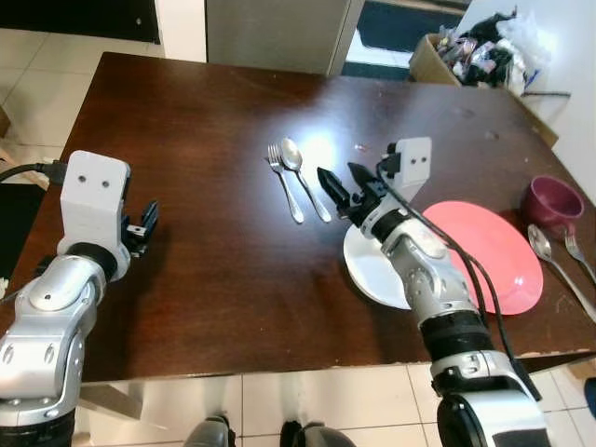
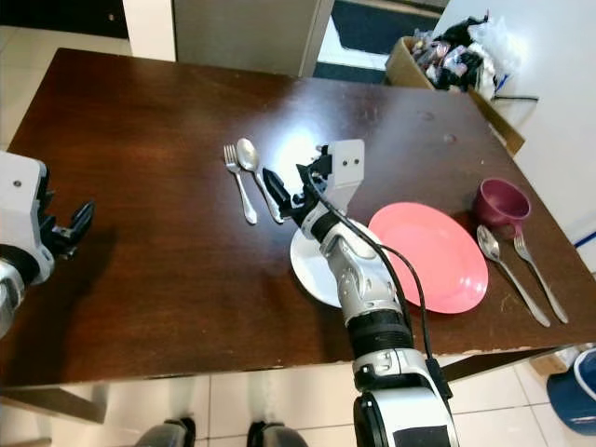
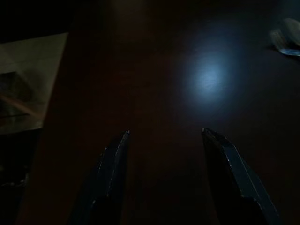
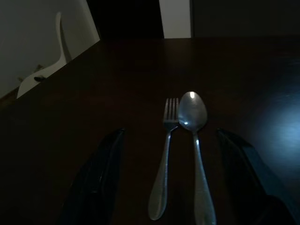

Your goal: Setting the table

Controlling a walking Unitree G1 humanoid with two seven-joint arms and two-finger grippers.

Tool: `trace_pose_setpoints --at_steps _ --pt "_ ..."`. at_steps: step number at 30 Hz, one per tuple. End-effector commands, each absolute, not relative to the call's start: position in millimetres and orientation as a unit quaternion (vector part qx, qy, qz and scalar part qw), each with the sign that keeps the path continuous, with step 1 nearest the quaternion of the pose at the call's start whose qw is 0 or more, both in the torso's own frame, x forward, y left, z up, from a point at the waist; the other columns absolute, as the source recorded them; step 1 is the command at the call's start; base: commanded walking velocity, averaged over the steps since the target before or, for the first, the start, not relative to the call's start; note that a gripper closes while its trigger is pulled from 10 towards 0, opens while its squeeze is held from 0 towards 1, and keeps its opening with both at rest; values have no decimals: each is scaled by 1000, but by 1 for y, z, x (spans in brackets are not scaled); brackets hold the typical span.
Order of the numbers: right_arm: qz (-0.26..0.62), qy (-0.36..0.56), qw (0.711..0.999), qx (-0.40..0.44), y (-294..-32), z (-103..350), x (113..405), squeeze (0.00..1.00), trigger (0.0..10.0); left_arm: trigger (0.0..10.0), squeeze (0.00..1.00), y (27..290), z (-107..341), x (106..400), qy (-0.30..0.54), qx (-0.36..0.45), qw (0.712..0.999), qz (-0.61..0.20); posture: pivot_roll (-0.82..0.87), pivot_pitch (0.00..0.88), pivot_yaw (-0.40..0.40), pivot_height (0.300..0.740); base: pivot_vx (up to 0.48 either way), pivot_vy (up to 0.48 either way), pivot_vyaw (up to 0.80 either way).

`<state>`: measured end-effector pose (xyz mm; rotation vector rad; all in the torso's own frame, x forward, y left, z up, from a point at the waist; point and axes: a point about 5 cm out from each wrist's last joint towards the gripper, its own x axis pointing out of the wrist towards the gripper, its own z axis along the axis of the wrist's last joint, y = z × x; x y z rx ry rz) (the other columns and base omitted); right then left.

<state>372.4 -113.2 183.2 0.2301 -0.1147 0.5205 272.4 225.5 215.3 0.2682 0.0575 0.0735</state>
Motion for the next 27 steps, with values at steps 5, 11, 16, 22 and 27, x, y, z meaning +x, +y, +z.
trace_pose_setpoints --at_steps 5,11,16,22,27 --pt "260 -43 960 100 -114 179 378 0 10000 10000 0 224 224 270 13 167 985 29 217 104 -78 740 0 0 0" --pt "194 -39 976 90 -139 166 373 0 10000 10000 0 196 223 291 18 180 978 -108 157 60 6 740 0 0 0" --pt "166 -25 983 69 -162 150 356 0 10000 10000 0 174 218 300 21 181 970 -163 133 47 26 740 0 0 0" --pt "212 -30 977 5 -182 160 329 0 10000 10000 0 164 224 303 7 196 959 -202 110 33 23 740 0 0 0" --pt "169 -42 984 -44 -192 169 327 0 10000 10000 0 166 218 302 8 193 962 -194 111 35 -13 740 0 0 0"
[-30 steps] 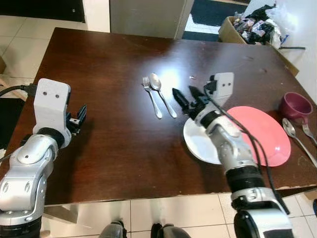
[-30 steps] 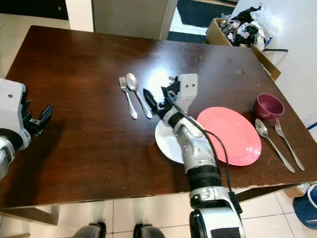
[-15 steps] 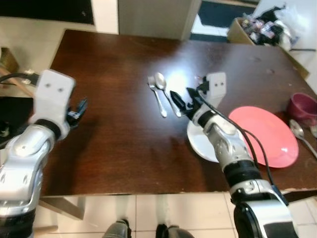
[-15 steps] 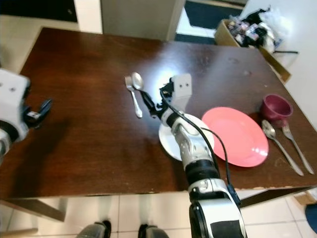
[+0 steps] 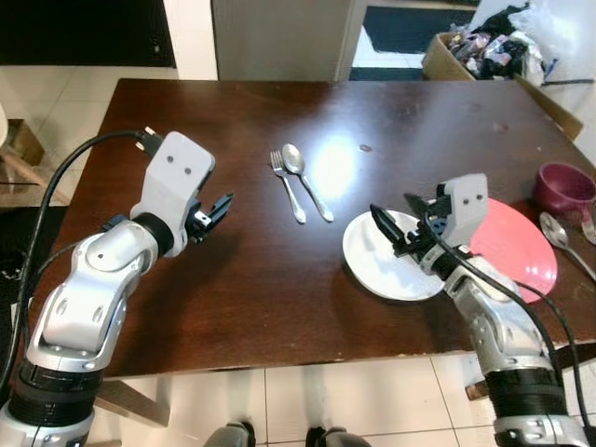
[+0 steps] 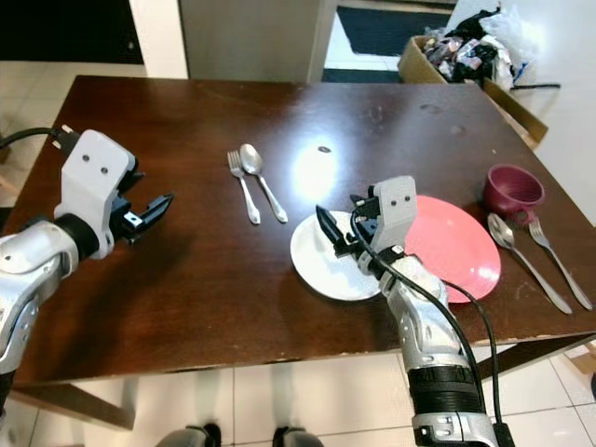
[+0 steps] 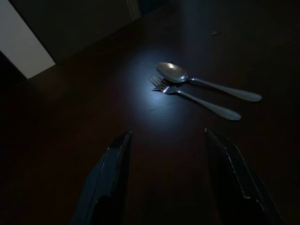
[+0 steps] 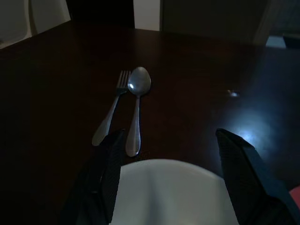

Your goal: Setting the table

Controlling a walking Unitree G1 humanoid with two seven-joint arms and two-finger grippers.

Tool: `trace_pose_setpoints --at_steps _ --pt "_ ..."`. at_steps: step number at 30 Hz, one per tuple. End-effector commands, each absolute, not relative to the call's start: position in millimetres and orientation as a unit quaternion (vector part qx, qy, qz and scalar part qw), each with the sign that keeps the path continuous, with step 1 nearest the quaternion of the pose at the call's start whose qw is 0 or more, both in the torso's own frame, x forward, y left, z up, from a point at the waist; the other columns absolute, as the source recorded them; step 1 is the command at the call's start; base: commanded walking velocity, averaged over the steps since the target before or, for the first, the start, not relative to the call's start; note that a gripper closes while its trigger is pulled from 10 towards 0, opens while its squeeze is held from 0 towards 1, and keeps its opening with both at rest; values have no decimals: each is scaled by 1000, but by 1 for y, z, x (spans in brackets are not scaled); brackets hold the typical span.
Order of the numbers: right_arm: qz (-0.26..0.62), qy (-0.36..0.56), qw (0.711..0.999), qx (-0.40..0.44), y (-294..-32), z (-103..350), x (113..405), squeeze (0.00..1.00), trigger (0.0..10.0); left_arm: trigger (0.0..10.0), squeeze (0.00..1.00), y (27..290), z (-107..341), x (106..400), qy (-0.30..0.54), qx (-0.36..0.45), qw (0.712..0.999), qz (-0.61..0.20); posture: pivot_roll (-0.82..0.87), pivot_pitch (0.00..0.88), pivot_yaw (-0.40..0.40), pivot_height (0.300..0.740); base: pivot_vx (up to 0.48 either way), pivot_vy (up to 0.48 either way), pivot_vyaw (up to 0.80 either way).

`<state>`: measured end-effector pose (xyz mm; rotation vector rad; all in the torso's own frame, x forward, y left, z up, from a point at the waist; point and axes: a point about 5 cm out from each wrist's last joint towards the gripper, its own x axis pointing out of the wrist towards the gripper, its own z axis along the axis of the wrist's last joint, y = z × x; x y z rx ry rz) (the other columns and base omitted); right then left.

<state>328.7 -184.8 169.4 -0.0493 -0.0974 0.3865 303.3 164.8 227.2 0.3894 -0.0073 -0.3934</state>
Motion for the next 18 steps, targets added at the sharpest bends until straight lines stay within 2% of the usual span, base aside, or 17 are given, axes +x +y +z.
trace_pose_setpoints --at_steps 1,2,6,7,10,14,18 --pt "140 -44 987 -59 -198 171 327 0 10000 10000 0 165 216 301 9 193 962 -192 109 35 -25 740 0 0 0" --pt "140 -44 987 -59 -198 171 327 0 10000 10000 0 165 216 301 9 193 962 -192 109 35 -25 740 0 0 0" --pt "43 -29 996 -73 -224 167 324 0 10000 10000 0 167 211 298 14 189 965 -184 97 53 -29 740 0 0 0" --pt "27 -24 998 -55 -230 166 321 1000 10000 10000 0 167 210 298 15 188 965 -184 89 56 -21 740 0 0 0" --pt "15 -34 999 12 -234 170 313 1000 10000 10000 0 168 207 300 21 189 964 -186 66 61 -5 740 0 0 0" --pt "17 -39 999 32 -233 173 312 1000 10000 10000 0 168 206 301 23 189 964 -186 66 61 -5 740 0 0 0" --pt "27 -31 992 118 -227 168 305 1000 10000 10000 0 163 206 304 20 189 963 -192 69 56 3 740 0 0 0"
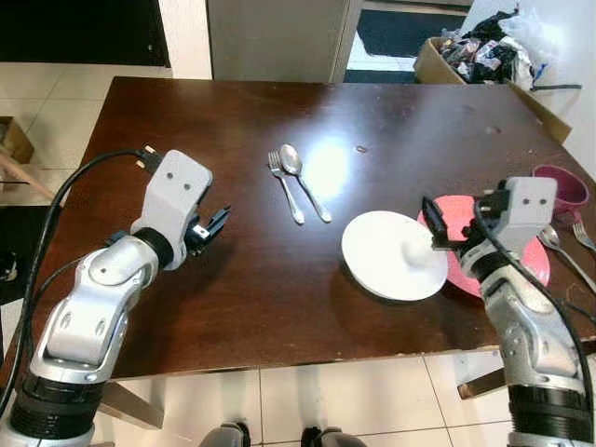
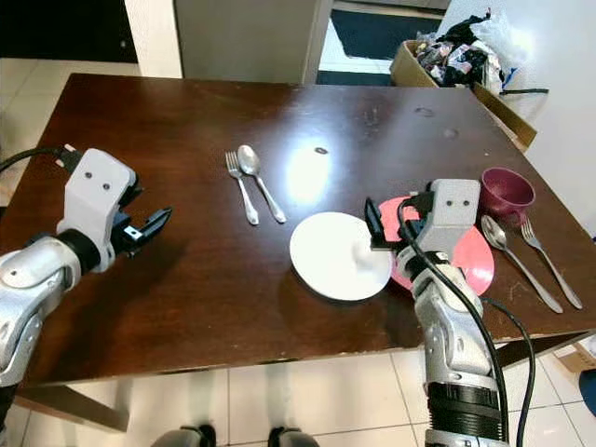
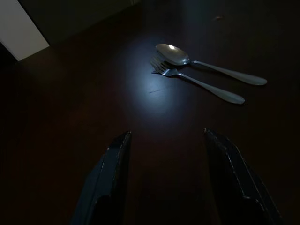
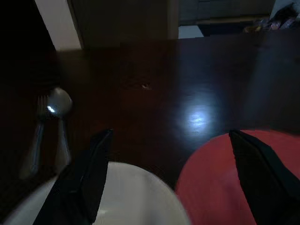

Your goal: Setting the table

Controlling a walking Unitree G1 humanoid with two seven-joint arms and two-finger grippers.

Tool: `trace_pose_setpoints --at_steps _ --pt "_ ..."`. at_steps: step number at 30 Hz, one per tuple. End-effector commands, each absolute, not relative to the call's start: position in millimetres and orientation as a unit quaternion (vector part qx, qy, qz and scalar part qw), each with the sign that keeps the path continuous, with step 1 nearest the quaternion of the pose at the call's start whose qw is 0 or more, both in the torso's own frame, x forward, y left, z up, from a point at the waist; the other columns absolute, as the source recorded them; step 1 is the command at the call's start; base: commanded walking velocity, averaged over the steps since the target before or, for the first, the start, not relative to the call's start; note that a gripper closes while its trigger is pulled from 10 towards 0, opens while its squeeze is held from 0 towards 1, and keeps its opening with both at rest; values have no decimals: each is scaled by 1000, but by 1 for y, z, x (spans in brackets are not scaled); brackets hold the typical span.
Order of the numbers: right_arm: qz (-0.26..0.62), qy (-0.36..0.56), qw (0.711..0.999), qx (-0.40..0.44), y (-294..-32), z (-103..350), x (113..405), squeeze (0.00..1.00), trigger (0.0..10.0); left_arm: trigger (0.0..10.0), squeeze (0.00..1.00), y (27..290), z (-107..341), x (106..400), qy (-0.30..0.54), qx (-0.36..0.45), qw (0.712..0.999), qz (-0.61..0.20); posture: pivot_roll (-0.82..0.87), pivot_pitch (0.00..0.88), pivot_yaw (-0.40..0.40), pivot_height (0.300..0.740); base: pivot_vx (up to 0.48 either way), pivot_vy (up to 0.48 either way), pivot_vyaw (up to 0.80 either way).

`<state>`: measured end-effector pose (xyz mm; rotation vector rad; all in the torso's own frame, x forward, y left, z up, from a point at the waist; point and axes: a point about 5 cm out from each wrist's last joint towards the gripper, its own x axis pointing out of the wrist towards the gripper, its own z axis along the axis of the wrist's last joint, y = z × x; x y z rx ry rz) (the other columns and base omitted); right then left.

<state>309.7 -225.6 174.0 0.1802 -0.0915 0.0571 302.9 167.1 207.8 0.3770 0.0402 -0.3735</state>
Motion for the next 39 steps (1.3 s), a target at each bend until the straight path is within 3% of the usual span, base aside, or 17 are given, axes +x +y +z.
trace_pose_setpoints --at_steps 1,4,5,14,22,23,27,29,30,39 --pt "27 -31 992 118 -227 168 305 1000 10000 10000 0 163 206 304 20 189 963 -192 69 56 3 740 0 0 0" --pt "46 0 989 142 -219 161 302 1000 10000 10000 0 163 207 305 19 190 963 -191 60 56 7 740 0 0 0" --pt "51 56 987 140 -213 146 296 0 10000 10000 0 164 206 306 19 191 963 -190 56 56 4 740 0 0 0" --pt "-15 104 992 62 -230 133 278 0 10000 10000 0 160 202 308 22 188 962 -198 25 67 14 740 0 0 0" --pt "3 116 987 111 -223 131 274 0 10000 10000 0 155 204 313 18 186 960 -206 6 63 29 740 0 0 0" --pt "20 125 981 149 -217 127 275 0 7412 10000 0 154 204 314 16 186 960 -208 11 60 30 740 0 0 0" --pt "29 135 975 176 -211 123 276 0 7608 10000 0 154 205 315 15 186 960 -209 15 59 31 740 0 0 0" --pt "39 146 968 200 -205 116 277 0 3725 10000 0 155 207 315 13 187 960 -208 22 61 31 740 0 0 0" --pt "39 151 966 207 -203 113 278 0 0 10000 0 156 207 315 13 188 960 -206 24 61 29 740 0 0 0" --pt "42 151 962 225 -204 115 283 0 0 10000 0 158 207 315 12 188 961 -202 26 61 27 740 0 0 0"
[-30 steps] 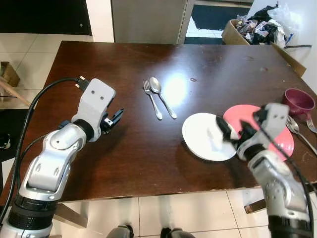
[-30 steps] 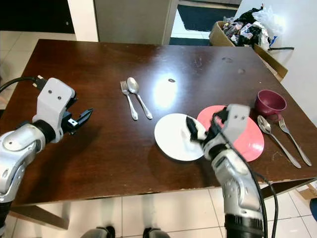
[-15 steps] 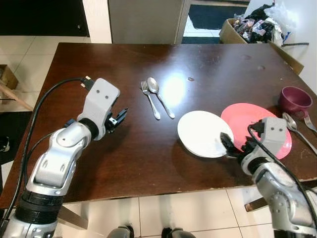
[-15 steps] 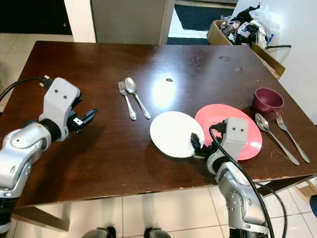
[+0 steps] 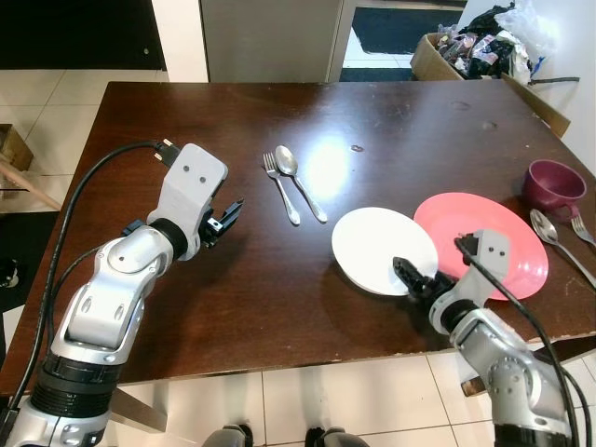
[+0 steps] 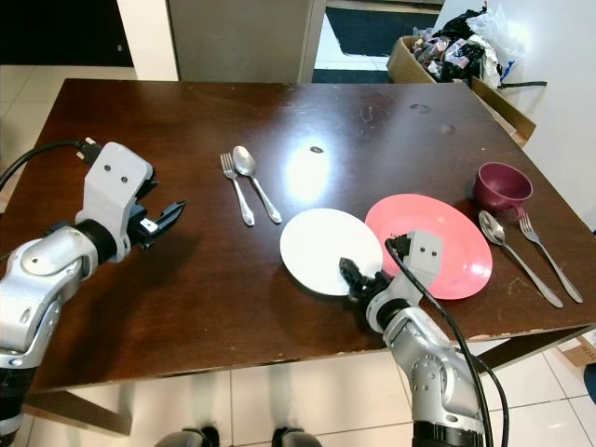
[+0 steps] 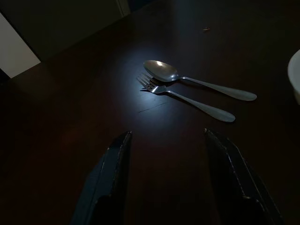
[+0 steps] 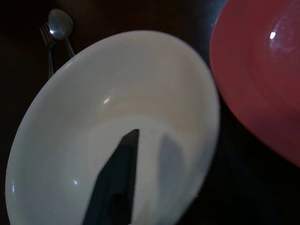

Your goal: Setting the table

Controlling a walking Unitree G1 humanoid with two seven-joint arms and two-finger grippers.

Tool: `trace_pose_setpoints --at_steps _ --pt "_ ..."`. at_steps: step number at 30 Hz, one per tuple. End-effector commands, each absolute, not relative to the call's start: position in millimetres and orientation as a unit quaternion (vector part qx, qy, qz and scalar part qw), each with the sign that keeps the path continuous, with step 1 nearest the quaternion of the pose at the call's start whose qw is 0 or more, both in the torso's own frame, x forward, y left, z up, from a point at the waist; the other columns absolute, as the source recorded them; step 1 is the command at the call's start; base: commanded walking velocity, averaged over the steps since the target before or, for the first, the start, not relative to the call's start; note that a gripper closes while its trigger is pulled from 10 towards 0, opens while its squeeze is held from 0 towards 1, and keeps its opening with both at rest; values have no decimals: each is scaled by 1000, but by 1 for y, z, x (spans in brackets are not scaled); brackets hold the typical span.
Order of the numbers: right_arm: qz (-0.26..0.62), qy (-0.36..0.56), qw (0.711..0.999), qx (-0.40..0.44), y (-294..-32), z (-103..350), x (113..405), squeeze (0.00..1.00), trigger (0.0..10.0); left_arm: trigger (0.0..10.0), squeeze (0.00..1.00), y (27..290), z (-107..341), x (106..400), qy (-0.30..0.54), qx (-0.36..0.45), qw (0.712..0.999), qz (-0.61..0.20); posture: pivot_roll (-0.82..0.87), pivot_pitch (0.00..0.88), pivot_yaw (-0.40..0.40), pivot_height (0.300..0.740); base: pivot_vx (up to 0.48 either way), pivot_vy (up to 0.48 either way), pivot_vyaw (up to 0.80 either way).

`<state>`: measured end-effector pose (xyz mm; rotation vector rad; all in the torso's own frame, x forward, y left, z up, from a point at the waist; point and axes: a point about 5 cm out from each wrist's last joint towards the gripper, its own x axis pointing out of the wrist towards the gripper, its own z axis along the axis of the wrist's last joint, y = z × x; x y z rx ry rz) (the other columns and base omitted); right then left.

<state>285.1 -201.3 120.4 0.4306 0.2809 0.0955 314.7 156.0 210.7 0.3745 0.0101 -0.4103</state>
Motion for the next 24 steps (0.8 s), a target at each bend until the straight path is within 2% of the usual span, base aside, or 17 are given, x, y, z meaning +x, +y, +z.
trace_pose_setpoints --at_steps 1,13,16,17,18,19,24 --pt "42 152 961 227 -205 114 283 0 0 10000 0 158 207 315 12 188 961 -202 26 61 27 740 0 0 0" --pt "38 139 959 246 -207 117 288 0 0 10000 0 155 205 316 13 186 961 -204 21 57 30 740 0 0 0" --pt "-4 69 977 203 -228 143 294 0 0 10000 0 156 205 320 15 177 965 -195 11 54 35 740 0 0 0" --pt "-4 69 977 203 -228 143 294 0 0 10000 0 156 205 320 15 177 965 -195 11 54 35 740 0 0 0" --pt "-20 46 981 190 -236 153 295 0 4392 10000 0 157 205 321 16 175 966 -192 11 54 35 740 0 0 0" --pt "-42 29 984 172 -245 160 294 0 10000 10000 0 157 205 322 16 173 966 -191 11 54 35 740 0 0 0" --pt "-164 -16 977 136 -294 176 279 0 10000 10000 0 157 206 324 15 171 966 -191 2 50 37 740 0 0 0"
